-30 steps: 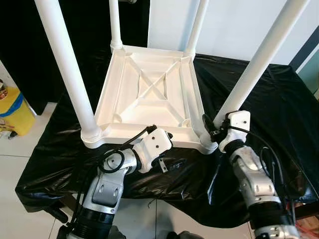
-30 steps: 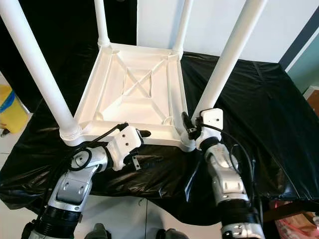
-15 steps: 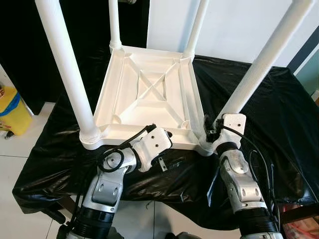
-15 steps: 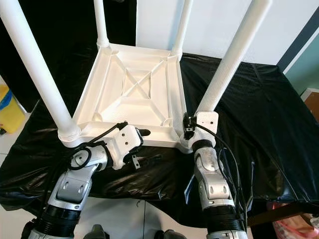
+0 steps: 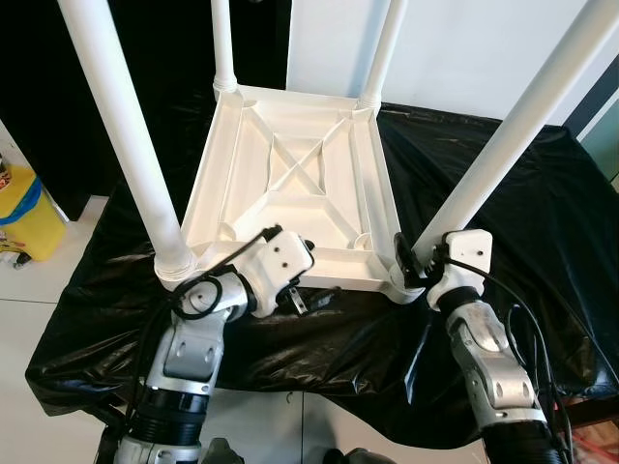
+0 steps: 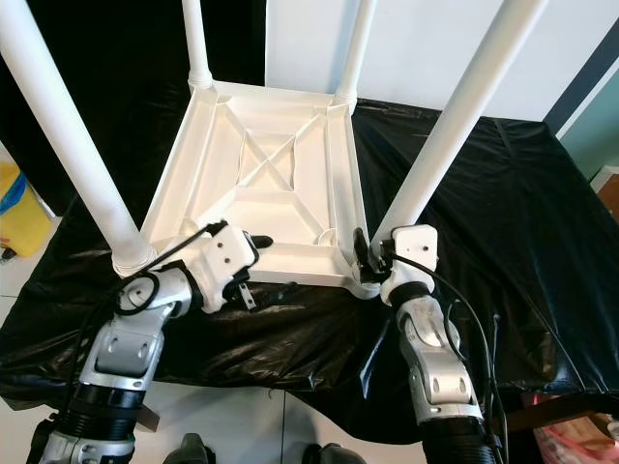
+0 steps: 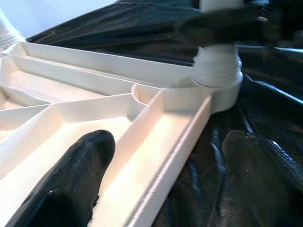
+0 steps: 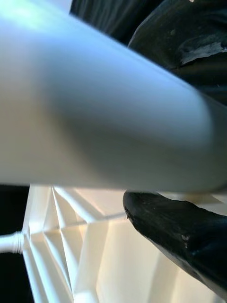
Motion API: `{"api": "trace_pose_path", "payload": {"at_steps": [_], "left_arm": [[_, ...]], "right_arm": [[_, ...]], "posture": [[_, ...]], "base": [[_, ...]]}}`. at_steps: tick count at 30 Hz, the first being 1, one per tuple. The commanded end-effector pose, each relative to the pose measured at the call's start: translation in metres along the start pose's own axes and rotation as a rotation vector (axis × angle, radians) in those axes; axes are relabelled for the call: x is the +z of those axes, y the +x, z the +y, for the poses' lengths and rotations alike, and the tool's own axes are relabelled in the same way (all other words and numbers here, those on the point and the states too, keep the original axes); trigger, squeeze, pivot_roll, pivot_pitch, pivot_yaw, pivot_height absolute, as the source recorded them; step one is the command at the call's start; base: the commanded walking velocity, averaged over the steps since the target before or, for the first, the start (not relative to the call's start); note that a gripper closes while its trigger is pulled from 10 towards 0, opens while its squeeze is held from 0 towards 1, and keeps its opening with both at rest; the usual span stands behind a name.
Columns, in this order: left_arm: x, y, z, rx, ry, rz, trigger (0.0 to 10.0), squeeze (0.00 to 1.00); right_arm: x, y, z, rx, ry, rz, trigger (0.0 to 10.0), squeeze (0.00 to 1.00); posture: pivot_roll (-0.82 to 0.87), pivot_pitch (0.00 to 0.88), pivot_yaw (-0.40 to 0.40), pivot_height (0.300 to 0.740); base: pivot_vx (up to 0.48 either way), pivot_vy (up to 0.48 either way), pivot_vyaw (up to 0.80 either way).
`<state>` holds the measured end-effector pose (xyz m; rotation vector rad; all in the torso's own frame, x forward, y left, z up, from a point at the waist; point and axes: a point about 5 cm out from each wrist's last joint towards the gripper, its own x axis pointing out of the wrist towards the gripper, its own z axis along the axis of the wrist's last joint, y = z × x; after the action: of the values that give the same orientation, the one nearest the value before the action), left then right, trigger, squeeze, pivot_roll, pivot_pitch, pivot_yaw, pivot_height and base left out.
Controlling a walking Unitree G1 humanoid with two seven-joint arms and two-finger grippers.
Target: Building children table
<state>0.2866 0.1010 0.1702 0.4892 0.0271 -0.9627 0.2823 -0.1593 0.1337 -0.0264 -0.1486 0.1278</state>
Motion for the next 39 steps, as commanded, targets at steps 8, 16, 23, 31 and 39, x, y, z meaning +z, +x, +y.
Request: {"api": "trace_pose_path", "payload": {"at_steps": [8, 16, 23, 31, 39], "left_arm": [[0.007, -0.002, 0.01, 0.302, -0.101, -0.115, 10.0, 0.0], [0.011, -0.013, 0.01, 0.454, -0.229, -0.22, 10.0, 0.0], [0.01, -0.022, 0.01, 0.602, -0.326, -0.275, 10.0, 0.0], [0.0, -0.027, -0.003, 0.736, -0.433, -0.283, 10.0, 0.0], [-0.003, -0.024, -0.013, 0.741, -0.487, -0.293, 10.0, 0.0]], "right_arm": [[0.004, -0.01, -0.008, -0.005, -0.022, -0.034, 10.0, 0.0], [0.003, -0.016, -0.006, -0.005, -0.031, -0.029, 10.0, 0.0], [0.002, -0.022, -0.005, -0.02, -0.03, -0.032, 10.0, 0.0], [0.002, -0.033, -0.003, -0.024, -0.028, -0.039, 10.0, 0.0], [0.004, -0.036, 0.004, -0.035, -0.05, -0.051, 10.0, 0.0]], "posture": [[0.09, 0.079, -0.105, 0.74], [0.08, 0.084, -0.088, 0.74], [0.07, 0.089, -0.068, 0.74], [0.03, 0.113, -0.028, 0.74], [0.02, 0.132, -0.022, 0.74]], "base": [[0.0, 0.0, 0.0], [0.0, 0.0, 0.0], [0.0, 0.0, 0.0], [0.0, 0.0, 0.0], [0.0, 0.0, 0.0]]}}
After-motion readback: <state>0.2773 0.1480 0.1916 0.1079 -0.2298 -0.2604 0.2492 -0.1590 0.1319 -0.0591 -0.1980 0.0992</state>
